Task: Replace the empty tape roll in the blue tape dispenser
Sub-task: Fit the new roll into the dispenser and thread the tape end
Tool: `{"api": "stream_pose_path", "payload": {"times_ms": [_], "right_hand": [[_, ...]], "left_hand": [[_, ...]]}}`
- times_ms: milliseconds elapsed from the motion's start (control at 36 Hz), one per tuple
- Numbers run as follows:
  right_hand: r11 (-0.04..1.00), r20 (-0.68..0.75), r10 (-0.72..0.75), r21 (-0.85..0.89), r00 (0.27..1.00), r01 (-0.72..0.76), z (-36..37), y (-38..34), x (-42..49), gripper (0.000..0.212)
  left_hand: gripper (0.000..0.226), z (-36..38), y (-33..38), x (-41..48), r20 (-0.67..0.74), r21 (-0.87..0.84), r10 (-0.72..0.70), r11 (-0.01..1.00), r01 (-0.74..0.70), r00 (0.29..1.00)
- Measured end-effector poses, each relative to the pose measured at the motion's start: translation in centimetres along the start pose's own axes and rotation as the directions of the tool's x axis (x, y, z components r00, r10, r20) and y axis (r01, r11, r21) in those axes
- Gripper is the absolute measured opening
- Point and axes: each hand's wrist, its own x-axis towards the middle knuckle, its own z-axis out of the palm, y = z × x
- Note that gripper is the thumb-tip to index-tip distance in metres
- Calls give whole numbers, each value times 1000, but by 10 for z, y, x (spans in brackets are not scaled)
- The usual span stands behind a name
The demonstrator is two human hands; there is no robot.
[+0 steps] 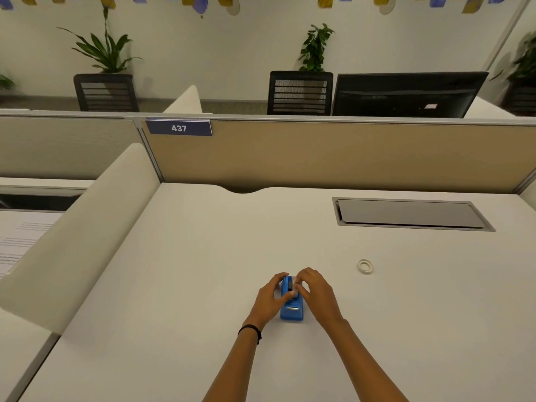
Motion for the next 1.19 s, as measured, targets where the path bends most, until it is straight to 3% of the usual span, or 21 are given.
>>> {"api": "stream_pose_path", "payload": {"times_ms": [194,361,528,667,806,917,1194], "right_hand": [[999,40,27,-23,999,-26,2,-2,1,20],[980,78,164,105,983,-171,5,0,1,25],[962,112,210,154,971,-226,5,2,-2,30],[974,115,175,125,978,-189,3,0,0,27],[981,136,147,108,980,-162,0,-2,-4,40],[994,97,90,53,991,-95,2,-2,-2,22],[984,159,155,62,975,-167,0,1,2,29]], "left_hand": [[49,0,0,1,2,15,-4,1000,4,1000],[48,0,-2,1,5,11,7,1000,-7,1000],[46,1,-2,2,-5,4,-1,1000,1,1000],[44,2,-1,2,-18,-10,1,1000,-1,1000],[44,3,-1,3,-18,-13,-5,1000,5,1000],[45,2,-1,2,-15,-17,-7,1000,7,1000],[44,1,3,0,-10,-9,-6,1000,6,1000]]}}
